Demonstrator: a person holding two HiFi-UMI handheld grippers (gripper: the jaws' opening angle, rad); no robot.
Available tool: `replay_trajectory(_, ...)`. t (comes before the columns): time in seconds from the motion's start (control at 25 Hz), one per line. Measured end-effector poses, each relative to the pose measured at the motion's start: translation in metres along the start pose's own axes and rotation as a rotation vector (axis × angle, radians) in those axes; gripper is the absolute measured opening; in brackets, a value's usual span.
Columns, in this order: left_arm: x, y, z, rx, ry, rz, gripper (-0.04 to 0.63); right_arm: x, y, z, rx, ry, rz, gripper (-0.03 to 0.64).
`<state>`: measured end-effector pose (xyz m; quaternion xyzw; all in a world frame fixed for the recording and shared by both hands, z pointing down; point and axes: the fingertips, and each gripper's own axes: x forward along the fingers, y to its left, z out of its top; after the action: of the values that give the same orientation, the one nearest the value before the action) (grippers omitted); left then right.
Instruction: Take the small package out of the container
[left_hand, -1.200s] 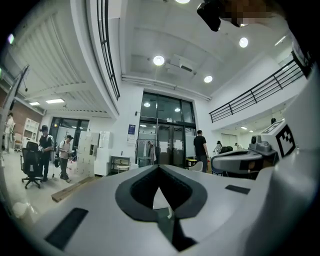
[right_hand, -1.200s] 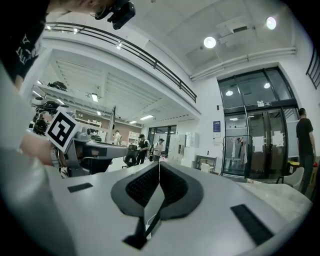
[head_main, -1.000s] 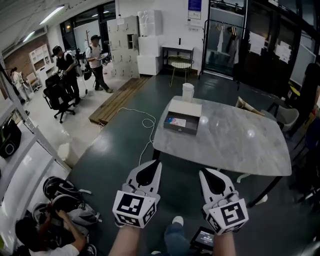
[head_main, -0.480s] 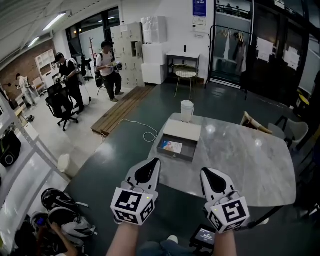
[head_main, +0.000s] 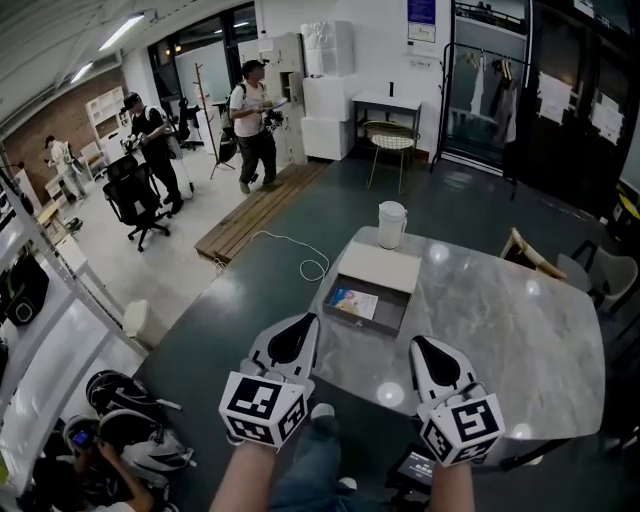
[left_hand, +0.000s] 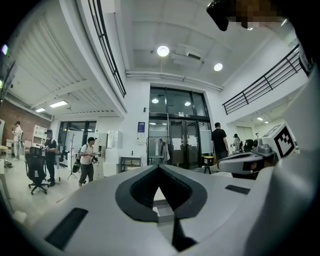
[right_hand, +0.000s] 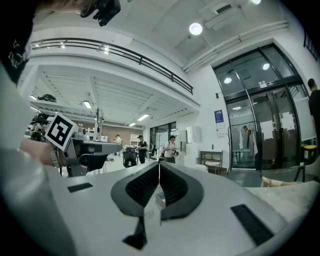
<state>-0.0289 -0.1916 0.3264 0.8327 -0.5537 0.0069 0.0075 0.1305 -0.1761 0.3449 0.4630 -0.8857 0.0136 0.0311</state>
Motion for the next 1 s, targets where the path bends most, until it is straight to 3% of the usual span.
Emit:
replay_trajectory(0.24, 0.049, 0.037, -0.013, -0.031, -0.005, -0.003, 0.011, 0.047, -0.021, -0.014, -0.019, 0.035, 0.020, 0.026)
replay_trajectory(0.52, 0.121, 0.094, -0.049, -0.067, 0.069, -0.013, 0.011, 0.124, -0.050, -0.041, 0.078, 0.095, 0.005, 0.026)
replay_trajectory(0.84, 0.197, 0.147, -0.101, -0.128, 0.207, -0.066, 0.011, 0.202, -0.091, -0.098, 0.253, 0.321, -0.069, 0.034)
replay_trajectory(0.92, 0.211, 0.154, -0.114, -0.149, 0.235, -0.104, 0.011, 0.215, -0.095, -0.117, 0.308, 0.399, -0.063, 0.173)
replay_trajectory(1.0, 0.221, 0.158, -0.129, -0.164, 0.270, -0.137, 0.011, 0.223, -0.093, -0.134, 0.353, 0.476, -0.047, 0.213)
